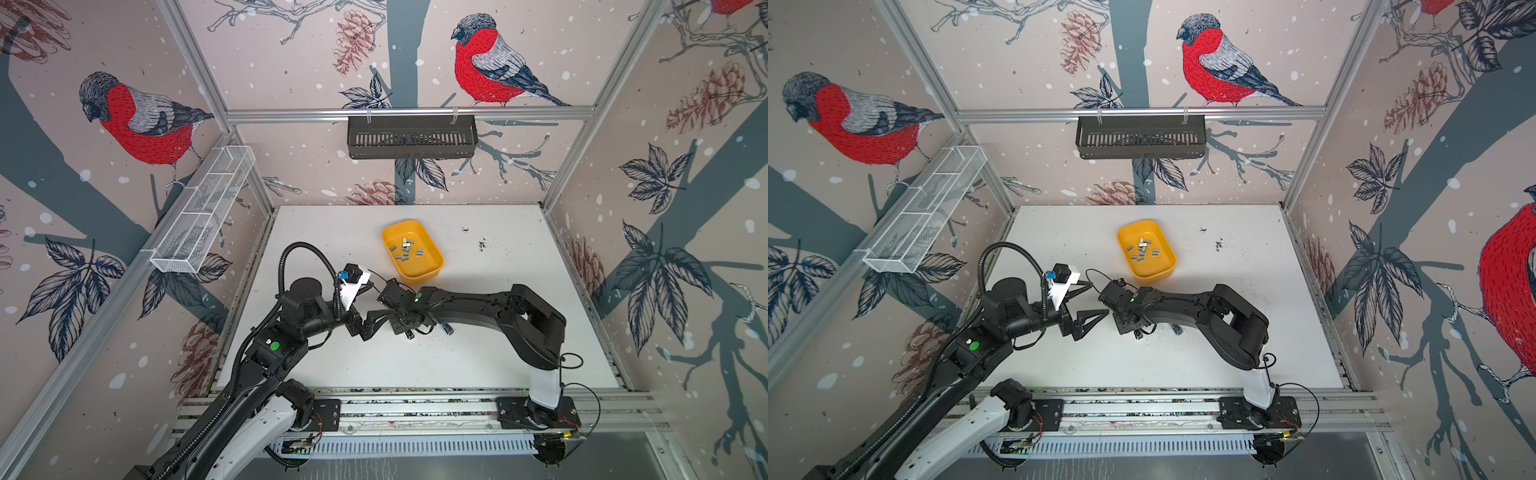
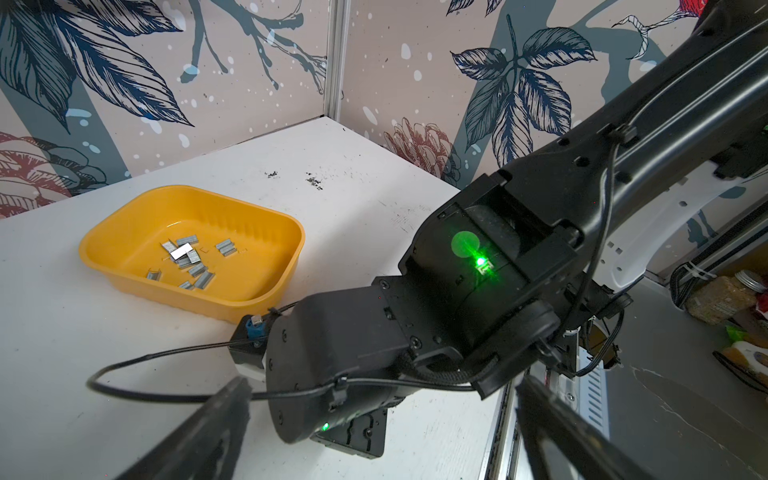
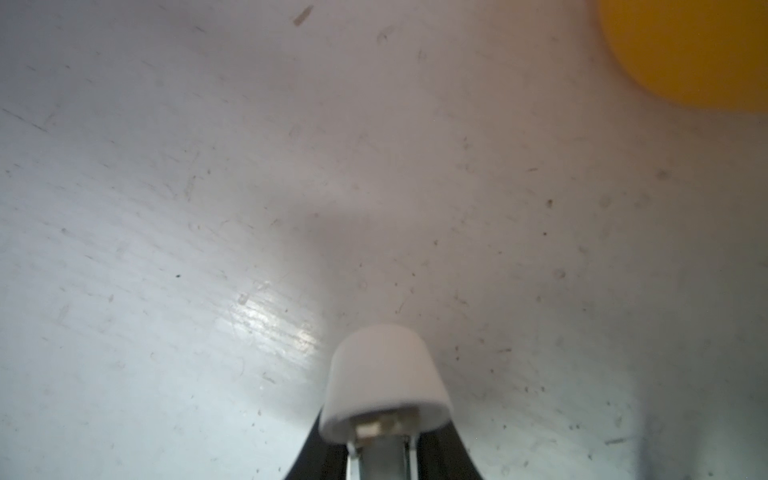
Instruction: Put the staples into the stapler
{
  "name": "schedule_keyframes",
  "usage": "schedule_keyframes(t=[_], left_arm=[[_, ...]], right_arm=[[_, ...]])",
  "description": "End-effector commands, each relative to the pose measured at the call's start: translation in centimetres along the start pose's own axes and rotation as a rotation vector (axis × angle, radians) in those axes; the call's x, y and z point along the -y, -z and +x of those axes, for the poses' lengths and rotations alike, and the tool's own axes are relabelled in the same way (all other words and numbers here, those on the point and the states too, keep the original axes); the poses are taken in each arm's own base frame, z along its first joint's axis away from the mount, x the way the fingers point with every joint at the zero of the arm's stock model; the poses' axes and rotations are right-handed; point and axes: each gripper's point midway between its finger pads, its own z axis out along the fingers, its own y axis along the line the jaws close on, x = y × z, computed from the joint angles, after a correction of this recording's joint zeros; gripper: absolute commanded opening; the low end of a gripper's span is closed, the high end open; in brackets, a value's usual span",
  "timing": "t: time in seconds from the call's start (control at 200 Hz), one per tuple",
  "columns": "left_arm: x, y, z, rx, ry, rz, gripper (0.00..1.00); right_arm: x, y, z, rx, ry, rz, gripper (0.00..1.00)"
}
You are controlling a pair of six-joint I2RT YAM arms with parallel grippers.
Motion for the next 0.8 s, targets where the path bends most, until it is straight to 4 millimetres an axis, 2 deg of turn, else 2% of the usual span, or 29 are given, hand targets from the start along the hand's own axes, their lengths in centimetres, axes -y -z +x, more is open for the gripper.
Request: schedule_keyframes(t=[0.0, 0.19, 0.4, 0.585, 0.796], left_arm=[[0.2, 0.0, -0.8, 0.031, -0.024, 0.013, 0.99], [0.2, -0.2, -0.8, 0.029, -0.019, 0.015, 0.99], [0.2, -0.3, -0.8, 0.029, -0.014, 0.024, 0.99], [0.2, -0.4, -0.7, 0.026, -0.011, 0.023, 0.99], [0.2, -0.4, -0.5, 0.018, -0.010, 0.024, 0.99]], right_arm=[[0.7, -0.1, -0.1, 0.008, -0.024, 0.038, 0.30], [0.9, 0.1, -0.4, 0.032, -0.039, 0.044, 0.34], [0.3, 0.6, -1.0, 0.064, -0.027, 0.023, 0.28], [0.3, 0.8, -1.2, 0.078, -0.016, 0.029, 0.28], [0.3, 1.2, -1.3, 0.093, -0.013, 0.029, 0.41]])
